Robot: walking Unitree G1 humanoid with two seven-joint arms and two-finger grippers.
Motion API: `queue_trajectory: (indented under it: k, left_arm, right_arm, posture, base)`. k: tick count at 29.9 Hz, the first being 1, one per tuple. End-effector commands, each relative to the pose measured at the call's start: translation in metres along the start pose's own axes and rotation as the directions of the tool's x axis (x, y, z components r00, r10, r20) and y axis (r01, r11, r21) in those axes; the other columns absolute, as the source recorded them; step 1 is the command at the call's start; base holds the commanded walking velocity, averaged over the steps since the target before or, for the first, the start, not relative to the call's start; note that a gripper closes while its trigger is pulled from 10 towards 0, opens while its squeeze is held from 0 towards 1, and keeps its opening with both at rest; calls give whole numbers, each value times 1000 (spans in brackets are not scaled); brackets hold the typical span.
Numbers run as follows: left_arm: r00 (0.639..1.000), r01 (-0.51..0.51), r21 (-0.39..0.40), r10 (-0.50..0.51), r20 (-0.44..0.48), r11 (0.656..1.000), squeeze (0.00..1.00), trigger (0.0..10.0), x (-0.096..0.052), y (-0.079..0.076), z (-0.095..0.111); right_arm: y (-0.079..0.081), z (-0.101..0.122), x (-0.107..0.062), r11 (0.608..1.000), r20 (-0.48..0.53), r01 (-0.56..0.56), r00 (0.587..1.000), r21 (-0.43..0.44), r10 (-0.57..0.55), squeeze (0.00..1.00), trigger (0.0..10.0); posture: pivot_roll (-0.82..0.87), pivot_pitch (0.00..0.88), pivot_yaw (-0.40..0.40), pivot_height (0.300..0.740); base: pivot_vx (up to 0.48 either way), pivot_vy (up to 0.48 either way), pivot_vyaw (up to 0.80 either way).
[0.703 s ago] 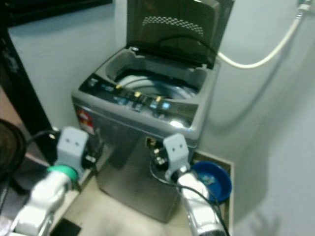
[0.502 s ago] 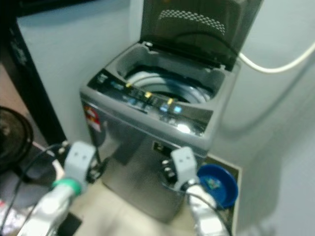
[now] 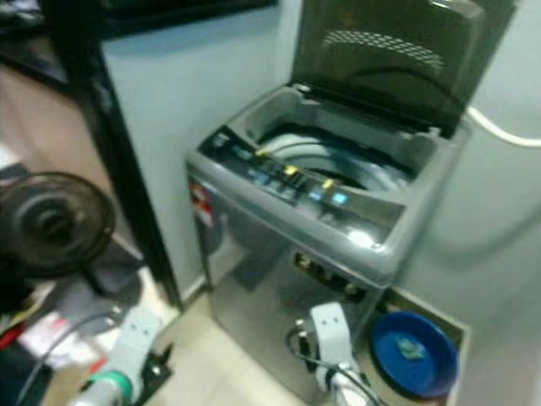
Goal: Clothes washing
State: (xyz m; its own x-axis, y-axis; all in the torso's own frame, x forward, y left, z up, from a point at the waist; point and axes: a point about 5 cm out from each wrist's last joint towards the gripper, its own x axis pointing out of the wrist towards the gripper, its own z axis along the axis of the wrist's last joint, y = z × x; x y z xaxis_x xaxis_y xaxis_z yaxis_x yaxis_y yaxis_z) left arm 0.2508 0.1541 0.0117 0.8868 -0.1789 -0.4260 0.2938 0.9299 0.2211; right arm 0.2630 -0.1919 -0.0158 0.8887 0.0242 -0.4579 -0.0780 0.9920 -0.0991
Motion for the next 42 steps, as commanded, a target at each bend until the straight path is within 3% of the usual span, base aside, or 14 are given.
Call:
queue_trajectory:
  k: [1,6,12,42]
  left_arm:
    - [999,-14,5,14,-44,1000,0,10000,-3,3,-14]
    - [995,-36,0,36,-91,999,0,10000,-4,5,-28]
    - [993,-74,5,74,-92,997,0,10000,-5,10,-36]
    - [991,-133,30,133,-11,991,0,10000,3,19,-26]
  right_arm:
    - [-6,-6,0,998,-40,45,998,48,-43,0,10000]
    - [-12,-15,-3,995,-84,78,994,58,-73,0,10000]
    - [-7,-15,-2,998,-64,52,997,36,-49,0,10000]
    - [17,26,13,998,123,-51,991,25,48,0,10000]
  posture:
    - [26,18,-11,740]
    - [26,18,-11,740]
    - [27,20,-12,740]
    - [28,18,-8,740]
  base:
    - [0,0,750]
    - [0,0,750]
    - [0,0,755]
    - [0,0,751]
